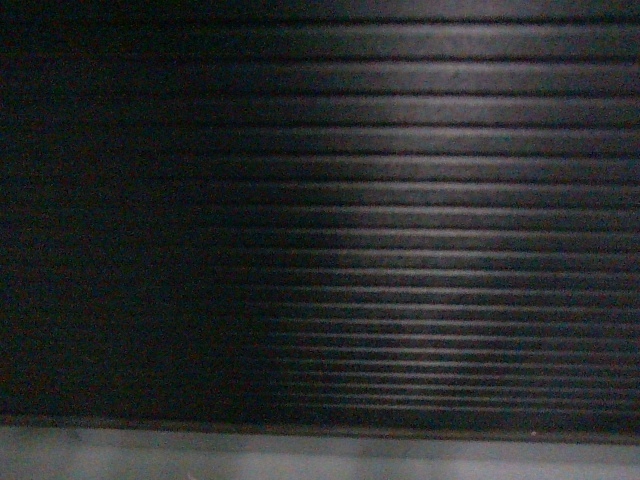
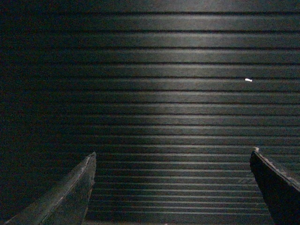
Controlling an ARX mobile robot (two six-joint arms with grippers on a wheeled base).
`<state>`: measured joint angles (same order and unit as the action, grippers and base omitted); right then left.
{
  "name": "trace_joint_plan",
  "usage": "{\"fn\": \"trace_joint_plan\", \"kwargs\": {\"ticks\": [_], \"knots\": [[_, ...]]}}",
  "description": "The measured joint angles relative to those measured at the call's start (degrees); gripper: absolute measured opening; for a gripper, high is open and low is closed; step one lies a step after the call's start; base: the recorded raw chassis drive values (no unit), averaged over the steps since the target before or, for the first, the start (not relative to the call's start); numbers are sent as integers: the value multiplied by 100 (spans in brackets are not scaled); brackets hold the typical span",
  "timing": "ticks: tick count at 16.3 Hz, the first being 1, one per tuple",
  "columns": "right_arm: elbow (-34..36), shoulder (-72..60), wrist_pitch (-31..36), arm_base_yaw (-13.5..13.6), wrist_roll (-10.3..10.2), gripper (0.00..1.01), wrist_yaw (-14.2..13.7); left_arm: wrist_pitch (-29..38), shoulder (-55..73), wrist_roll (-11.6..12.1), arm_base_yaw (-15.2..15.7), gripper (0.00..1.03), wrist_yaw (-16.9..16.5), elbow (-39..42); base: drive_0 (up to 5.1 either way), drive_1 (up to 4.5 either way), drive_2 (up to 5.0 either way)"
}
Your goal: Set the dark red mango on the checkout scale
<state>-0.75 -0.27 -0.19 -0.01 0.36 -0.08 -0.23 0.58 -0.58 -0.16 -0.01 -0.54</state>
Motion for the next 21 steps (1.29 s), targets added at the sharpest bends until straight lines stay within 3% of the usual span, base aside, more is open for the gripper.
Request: {"fn": "trace_joint_plan", "kwargs": {"ticks": [21], "knots": [[0,0,2,0,7,98,9,4,0,2,0,98,4,-2,0,0,0]]}}
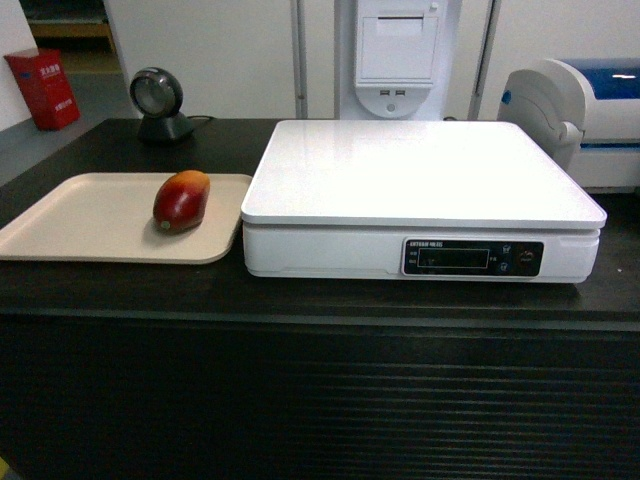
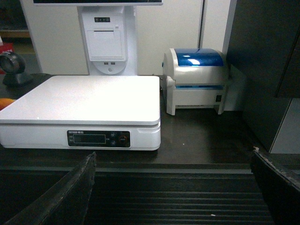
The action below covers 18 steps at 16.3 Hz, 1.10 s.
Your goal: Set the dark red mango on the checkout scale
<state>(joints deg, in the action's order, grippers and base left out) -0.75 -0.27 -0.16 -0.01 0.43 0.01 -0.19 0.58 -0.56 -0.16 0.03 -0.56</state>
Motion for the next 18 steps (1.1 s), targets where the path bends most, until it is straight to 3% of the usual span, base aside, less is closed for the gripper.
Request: {"fn": "trace_joint_plan", "kwargs": {"ticks": [18], "knots": [[0,0,-2,0,0,98,0,0,0,0,0,98,-2,0,0,0,0]]}}
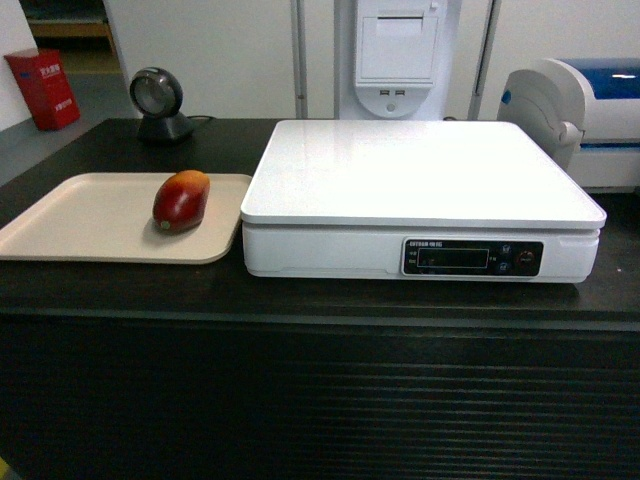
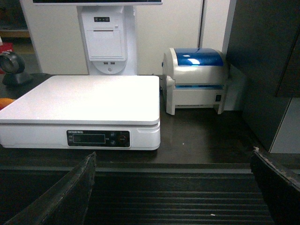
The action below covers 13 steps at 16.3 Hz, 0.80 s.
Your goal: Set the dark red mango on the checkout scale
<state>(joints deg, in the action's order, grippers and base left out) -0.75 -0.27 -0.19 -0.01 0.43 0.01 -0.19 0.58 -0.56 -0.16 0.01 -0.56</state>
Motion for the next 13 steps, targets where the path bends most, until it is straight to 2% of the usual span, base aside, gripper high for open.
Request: {"fn": "trace_joint_plan", "kwargs": {"ticks": [12,13], "knots": [[0,0,0,0,0,98,0,-4,0,0,0,98,2,0,0,0,0],[0,0,-4,0,2,98,0,-466,188,-175,-212,98,461,-142,0,0,0]]}}
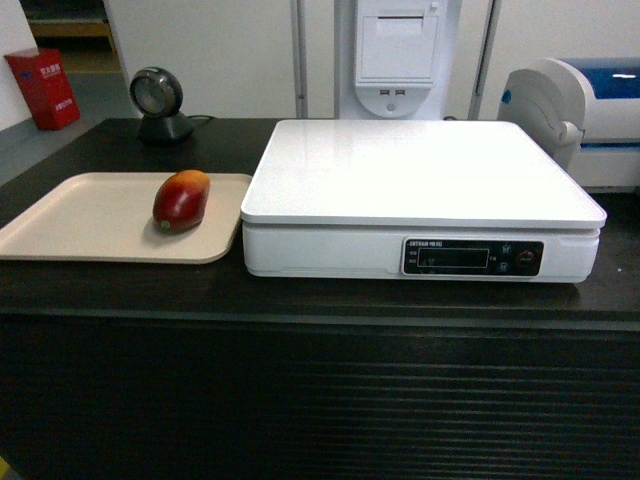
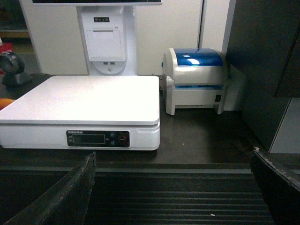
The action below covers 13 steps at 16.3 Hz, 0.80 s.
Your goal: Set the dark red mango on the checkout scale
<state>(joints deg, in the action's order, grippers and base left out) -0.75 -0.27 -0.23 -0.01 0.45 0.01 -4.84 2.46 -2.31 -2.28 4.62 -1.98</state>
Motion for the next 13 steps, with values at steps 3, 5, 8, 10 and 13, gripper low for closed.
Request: {"fn": "trace_joint_plan", "kwargs": {"ticks": [3,5,8,10,13], "knots": [[0,0,2,0,0,98,0,1338,1777,-483,-671,98,597,-308,0,0,0],[0,0,2,0,-2,98,0,2704,3239,-496,-190,98,61,-514,0,0,0],[0,0,2,0,-2,98,0,4640,6067,-446,682,98,-1099,-1445,0,0,0],[0,0,2,0,-2,98,0,4944,7729,-275,800,98,-1604,-2485,0,0,0],[0,0,0,0,-2,98,0,4181,9842,68,658,98,-1961,-4216,0,0,0]]}}
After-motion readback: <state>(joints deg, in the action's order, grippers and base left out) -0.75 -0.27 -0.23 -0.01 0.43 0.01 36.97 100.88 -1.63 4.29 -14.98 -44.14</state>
